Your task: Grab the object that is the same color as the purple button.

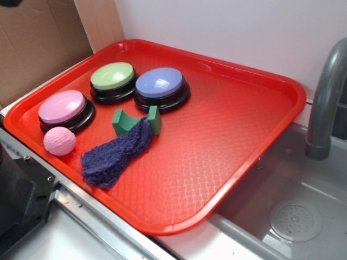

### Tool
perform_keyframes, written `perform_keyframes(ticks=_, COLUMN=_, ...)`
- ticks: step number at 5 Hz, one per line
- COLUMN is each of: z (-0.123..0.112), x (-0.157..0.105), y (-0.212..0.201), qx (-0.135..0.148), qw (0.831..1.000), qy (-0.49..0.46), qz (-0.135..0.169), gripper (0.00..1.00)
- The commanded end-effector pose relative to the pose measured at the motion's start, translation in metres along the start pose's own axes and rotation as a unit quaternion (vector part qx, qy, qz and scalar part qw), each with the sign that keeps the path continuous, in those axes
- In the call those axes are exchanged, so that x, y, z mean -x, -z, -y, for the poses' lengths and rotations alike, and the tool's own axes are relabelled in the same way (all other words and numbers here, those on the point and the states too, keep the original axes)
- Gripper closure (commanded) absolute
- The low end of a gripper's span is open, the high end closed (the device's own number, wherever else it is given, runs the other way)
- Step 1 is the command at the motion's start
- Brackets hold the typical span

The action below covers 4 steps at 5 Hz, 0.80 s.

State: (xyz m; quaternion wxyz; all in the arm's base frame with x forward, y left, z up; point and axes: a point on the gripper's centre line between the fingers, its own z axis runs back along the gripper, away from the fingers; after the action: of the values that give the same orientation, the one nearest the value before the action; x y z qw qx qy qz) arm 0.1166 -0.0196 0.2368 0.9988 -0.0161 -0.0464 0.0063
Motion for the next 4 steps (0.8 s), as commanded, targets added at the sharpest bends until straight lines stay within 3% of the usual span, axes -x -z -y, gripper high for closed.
perform_keyframes(ticks=1, z=0.0, x=0.0, y=0.0, qx=0.0, qw=1.0, qy=0.0, qz=0.0, gripper=0.0)
perform_keyframes(ticks=4, z=0.014, x=-0.031, y=0.097, qx=0.01, qw=1.0, qy=0.012, qz=0.023, gripper=0.0)
